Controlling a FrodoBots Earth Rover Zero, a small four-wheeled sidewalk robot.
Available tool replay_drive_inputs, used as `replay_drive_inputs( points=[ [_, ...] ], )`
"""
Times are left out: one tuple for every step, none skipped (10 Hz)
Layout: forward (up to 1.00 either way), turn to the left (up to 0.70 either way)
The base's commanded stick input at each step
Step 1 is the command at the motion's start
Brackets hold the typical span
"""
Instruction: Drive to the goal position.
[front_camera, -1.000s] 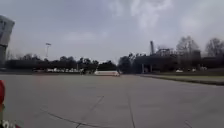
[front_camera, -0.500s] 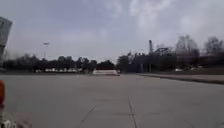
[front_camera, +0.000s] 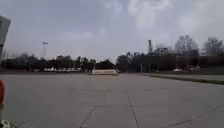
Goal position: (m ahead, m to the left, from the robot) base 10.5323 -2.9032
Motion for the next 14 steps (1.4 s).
replay_drive_inputs(
  points=[
    [0.85,0.0],
    [0.85,0.0],
    [0.85,0.0],
    [0.85,0.0],
    [0.85,0.0],
    [0.85,0.0],
    [0.85,0.0],
    [0.85,0.0],
    [0.85,0.0],
    [0.85,0.0],
    [0.85,0.0],
    [0.85,0.0],
    [0.85,0.0],
    [0.85,0.0]
  ],
)
